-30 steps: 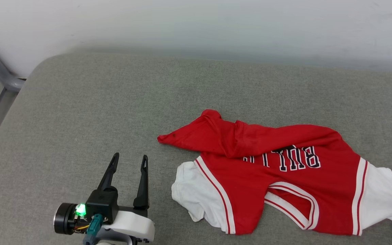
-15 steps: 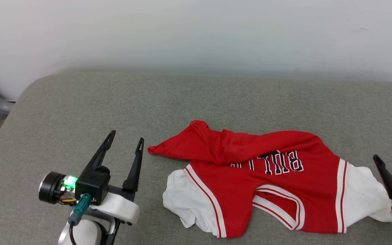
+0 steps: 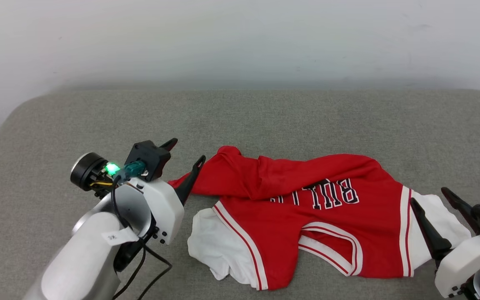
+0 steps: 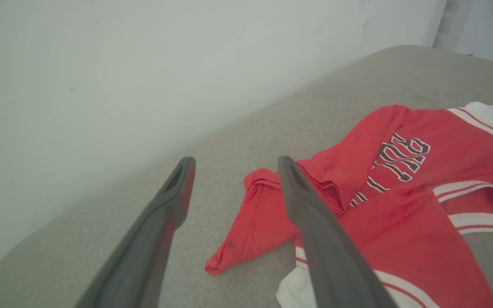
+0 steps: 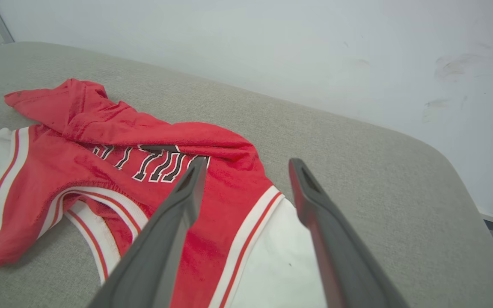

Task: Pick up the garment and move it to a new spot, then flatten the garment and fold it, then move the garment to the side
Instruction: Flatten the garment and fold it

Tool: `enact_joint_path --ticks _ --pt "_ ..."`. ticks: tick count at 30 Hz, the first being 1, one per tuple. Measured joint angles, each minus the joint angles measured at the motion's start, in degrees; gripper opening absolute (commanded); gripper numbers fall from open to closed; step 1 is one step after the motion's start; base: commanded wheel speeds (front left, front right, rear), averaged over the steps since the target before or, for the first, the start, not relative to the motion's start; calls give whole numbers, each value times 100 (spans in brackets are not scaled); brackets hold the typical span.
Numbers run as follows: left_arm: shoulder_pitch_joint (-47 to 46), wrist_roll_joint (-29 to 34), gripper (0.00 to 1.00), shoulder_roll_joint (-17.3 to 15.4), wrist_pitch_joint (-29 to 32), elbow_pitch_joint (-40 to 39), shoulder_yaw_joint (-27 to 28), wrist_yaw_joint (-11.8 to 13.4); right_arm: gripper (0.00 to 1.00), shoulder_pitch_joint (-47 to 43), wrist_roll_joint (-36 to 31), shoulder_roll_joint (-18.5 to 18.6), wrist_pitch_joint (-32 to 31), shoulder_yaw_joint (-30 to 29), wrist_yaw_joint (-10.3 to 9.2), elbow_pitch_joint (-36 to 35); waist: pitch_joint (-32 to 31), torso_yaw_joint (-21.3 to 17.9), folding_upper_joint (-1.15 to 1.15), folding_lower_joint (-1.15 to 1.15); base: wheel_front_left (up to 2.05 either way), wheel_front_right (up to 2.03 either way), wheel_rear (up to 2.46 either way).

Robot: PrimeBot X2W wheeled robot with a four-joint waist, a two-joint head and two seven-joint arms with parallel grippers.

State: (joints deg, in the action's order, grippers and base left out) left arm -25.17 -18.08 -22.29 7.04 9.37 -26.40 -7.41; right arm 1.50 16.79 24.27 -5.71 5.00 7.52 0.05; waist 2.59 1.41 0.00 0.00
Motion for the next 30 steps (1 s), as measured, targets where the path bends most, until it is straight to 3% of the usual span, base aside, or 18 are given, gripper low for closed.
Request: enact_joint_path --ticks 7,13,24,30 --pt "-570 -1449 100 -660 1763 108 -965 0 100 -98 -115 -166 -347 77 0 -417 151 -109 0 0 0 0 0" --pt "-821 -2228 100 -1035 2707 145 -1683 0 100 -97 -92 -179 -437 180 0 -495 324 -216 0 0 0 0 0" --pt "-1188 -2716 100 -1304 3096 606 -3053 0 100 98 -82 -148 -376 445 0 -318 647 -323 0 1 0 0 0" --pt "-1365 -2988 100 -1283 2934 968 -3459 0 100 243 -89 -152 -283 584 0 -183 765 -362 0 0 0 0 0"
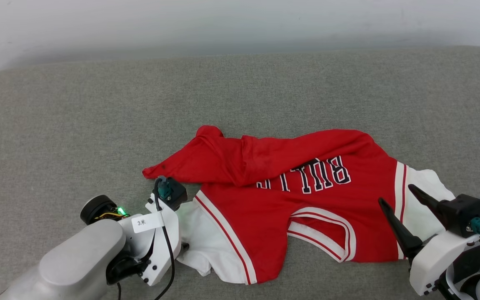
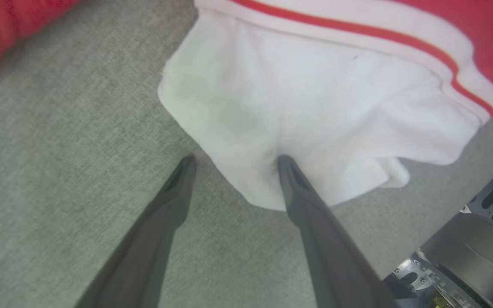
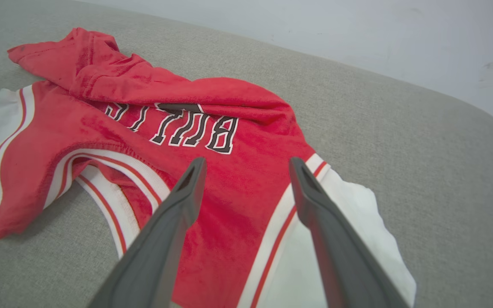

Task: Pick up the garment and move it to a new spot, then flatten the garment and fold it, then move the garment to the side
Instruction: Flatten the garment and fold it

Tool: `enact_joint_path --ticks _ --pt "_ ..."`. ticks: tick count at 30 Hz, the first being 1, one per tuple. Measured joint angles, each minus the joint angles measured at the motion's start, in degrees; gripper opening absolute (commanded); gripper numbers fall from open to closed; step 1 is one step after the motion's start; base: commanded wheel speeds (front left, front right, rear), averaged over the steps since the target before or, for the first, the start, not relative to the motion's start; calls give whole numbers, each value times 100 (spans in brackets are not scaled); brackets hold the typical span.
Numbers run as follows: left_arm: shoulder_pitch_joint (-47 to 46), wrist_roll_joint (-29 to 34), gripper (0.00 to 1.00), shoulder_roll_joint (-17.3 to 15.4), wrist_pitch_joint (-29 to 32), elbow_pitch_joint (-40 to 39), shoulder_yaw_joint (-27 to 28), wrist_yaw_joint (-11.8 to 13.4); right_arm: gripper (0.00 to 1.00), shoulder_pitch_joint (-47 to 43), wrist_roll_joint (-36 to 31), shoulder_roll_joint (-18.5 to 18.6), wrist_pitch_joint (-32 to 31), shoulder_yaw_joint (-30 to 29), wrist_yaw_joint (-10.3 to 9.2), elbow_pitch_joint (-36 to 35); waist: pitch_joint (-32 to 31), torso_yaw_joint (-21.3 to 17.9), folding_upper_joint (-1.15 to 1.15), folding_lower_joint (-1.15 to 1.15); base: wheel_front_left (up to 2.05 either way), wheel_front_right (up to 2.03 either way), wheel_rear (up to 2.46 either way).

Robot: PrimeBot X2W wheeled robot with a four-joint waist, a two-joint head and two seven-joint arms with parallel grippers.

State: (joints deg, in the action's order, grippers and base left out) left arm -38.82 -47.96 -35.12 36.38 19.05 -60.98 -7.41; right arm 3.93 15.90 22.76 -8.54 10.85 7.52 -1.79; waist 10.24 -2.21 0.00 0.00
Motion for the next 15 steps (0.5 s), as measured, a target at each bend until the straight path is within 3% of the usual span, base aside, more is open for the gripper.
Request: enact_joint_path --ticks 1,2,3,4,9,15 --pt "-24 -18 100 9 -67 60 -52 0 100 30 0 0 10 22 0 21 12 -4 0 0 0 0 0" --pt "-42 -27 89 19 -160 82 -118 0 100 55 0 0 41 36 0 40 21 -5 0 0 0 0 0" --pt "-57 -58 18 45 -292 103 -141 0 100 75 1 0 47 44 0 62 26 -1 0 0 0 0 0" --pt "-66 -129 0 71 -405 138 -152 1 100 78 1 0 60 48 0 82 28 8 0 0 0 0 0" --pt "-184 -210 0 98 -976 196 -231 0 100 80 20 -1 152 73 0 198 -32 68 0 0 0 0 0" --pt "-299 -225 0 -279 -1408 -216 -98 2 100 35 62 -24 256 20 0 325 -195 174 0 0 0 0 0"
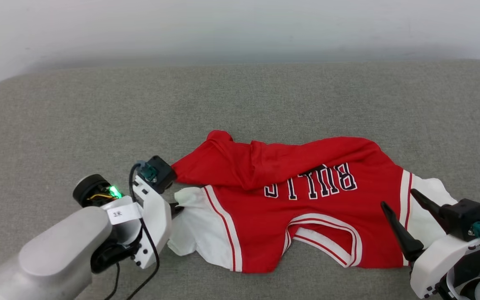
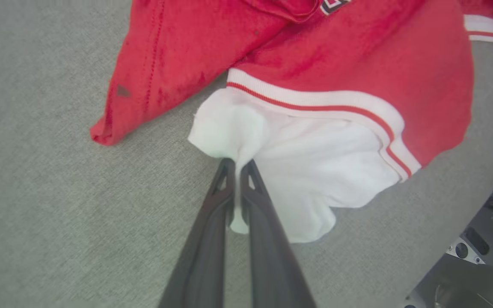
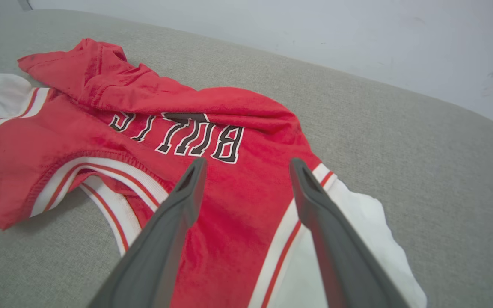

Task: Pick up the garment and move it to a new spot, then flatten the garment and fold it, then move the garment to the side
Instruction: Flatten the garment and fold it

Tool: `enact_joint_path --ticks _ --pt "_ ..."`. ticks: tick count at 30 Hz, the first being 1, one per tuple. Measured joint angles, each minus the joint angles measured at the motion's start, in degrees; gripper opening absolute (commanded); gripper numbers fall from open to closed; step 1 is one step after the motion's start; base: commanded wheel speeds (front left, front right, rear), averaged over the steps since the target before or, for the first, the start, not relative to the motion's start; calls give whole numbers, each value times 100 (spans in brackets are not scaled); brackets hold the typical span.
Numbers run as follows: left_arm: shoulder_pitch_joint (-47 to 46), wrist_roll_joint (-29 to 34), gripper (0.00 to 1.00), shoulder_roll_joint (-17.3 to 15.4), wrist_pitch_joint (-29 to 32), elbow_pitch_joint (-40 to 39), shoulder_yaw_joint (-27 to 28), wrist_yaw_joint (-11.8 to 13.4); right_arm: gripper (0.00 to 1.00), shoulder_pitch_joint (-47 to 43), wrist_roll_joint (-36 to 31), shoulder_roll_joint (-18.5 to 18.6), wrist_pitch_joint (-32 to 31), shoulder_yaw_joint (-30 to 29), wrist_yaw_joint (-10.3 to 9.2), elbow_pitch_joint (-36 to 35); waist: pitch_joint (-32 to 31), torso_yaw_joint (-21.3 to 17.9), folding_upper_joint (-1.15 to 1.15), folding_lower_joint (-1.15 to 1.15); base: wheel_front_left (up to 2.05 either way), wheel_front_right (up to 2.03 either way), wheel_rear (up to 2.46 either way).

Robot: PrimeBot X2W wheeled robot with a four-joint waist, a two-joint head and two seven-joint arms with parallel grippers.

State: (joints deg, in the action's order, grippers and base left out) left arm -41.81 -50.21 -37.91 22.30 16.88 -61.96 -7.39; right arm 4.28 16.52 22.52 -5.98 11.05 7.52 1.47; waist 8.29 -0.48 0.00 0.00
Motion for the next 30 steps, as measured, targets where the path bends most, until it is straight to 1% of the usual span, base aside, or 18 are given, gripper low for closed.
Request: enact_joint_path --ticks 5,8,10,13,16,20,25,30 --pt "10 -4 0 -597 131 -469 131 207 100 -95 26 -62 92 -31 0 70 -91 99 0 0 0 0 0" --pt "18 -12 0 -928 285 -658 187 365 100 -93 54 -80 132 -22 0 86 -52 95 0 0 0 0 0" --pt "18 -41 0 -1049 367 -700 232 441 100 -77 59 -83 151 -23 0 93 10 81 0 0 0 0 0" --pt "4 -34 0 -1128 399 -621 267 504 100 4 67 -90 192 3 0 114 136 37 0 0 0 0 0" --pt "-21 19 0 -1085 314 -383 279 556 100 124 67 -93 218 3 0 142 274 -36 0 0 0 0 0" --pt "-86 126 0 -864 77 78 280 578 100 260 66 -93 250 -5 0 197 441 -167 0 0 0 0 0" --pt "-116 210 0 -515 -174 801 201 486 100 388 65 -91 297 5 0 260 582 -319 0 0 0 0 0" --pt "-131 231 0 -279 -322 1406 90 301 100 398 65 -89 313 -5 0 338 568 -353 0 0 0 0 0"
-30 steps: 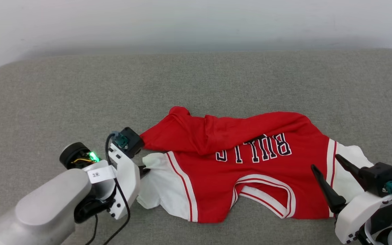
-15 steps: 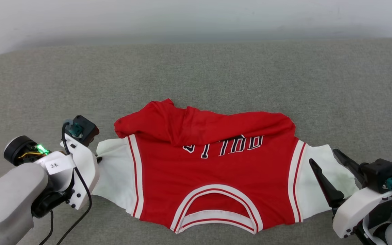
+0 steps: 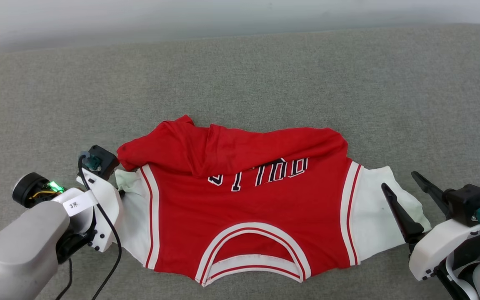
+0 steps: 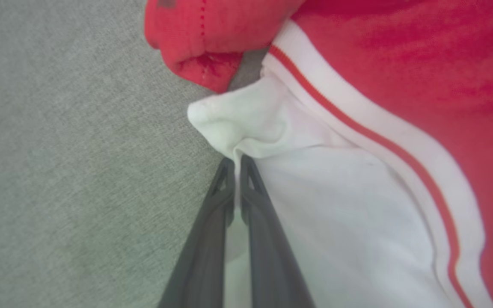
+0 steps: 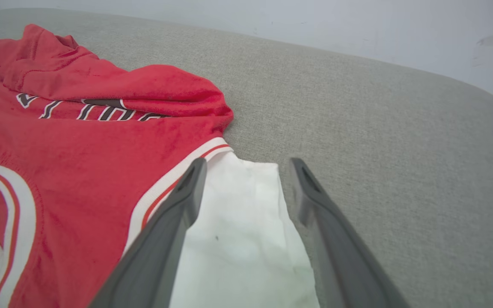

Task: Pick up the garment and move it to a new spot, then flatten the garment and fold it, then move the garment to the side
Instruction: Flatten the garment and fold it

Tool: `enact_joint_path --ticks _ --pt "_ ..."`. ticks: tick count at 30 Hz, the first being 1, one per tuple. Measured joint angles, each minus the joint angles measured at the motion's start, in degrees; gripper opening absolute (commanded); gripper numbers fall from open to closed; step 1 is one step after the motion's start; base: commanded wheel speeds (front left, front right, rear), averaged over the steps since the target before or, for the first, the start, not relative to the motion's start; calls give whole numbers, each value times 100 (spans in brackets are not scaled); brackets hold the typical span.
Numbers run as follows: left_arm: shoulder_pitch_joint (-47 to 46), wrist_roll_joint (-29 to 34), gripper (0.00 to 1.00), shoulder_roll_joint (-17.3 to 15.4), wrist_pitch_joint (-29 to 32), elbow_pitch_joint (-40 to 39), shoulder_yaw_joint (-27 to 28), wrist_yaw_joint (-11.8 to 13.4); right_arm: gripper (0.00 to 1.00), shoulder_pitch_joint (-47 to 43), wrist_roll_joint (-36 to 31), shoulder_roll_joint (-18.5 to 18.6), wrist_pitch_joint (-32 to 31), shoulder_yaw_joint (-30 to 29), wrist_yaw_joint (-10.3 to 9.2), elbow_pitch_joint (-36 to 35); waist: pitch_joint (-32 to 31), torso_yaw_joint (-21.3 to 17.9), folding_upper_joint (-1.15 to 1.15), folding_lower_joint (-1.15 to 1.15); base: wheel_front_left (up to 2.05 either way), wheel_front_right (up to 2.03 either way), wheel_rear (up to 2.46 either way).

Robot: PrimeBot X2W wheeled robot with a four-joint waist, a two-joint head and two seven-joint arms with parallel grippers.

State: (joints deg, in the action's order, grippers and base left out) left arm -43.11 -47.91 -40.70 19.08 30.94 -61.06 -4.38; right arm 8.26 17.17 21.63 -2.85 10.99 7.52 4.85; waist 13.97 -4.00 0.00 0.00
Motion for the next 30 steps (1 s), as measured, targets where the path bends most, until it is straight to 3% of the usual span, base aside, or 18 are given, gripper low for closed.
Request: enact_joint_path --ticks 3,4,5,6,10,13,19,24,30 --pt "-5 -5 0 131 -174 202 -24 -68 100 -20 -3 0 -3 -46 0 30 -82 53 0 0 0 0 0" --pt "-18 25 40 159 -231 248 -38 -78 100 -35 -5 -1 -5 -43 0 27 -116 78 0 0 0 0 0" --pt "-39 52 91 170 -316 278 -52 -107 100 -58 -5 -3 -10 -43 0 26 -155 105 0 0 0 0 0" --pt "-51 48 100 178 -371 289 -36 -110 100 -85 -5 -4 -14 -43 0 29 -196 132 0 0 0 0 0" --pt "-89 -143 100 174 -446 223 121 -118 100 -197 0 -38 -22 -44 0 34 -391 260 0 0 0 0 0" --pt "-92 -703 100 155 -307 26 423 -155 100 -309 11 -80 -23 -38 0 48 -540 358 0 0 0 0 0" --pt "-169 -1113 100 -278 394 -357 546 -167 100 -398 12 -153 -22 -3 0 53 -747 490 0 0 0 0 0" --pt "-75 -1724 100 -417 1128 -552 615 -119 100 -421 30 -152 -27 24 0 51 -768 474 0 0 0 0 0" --pt "92 -1842 100 -537 1496 -662 517 -35 100 -416 53 -135 -55 43 0 25 -648 406 0 0 0 0 0"
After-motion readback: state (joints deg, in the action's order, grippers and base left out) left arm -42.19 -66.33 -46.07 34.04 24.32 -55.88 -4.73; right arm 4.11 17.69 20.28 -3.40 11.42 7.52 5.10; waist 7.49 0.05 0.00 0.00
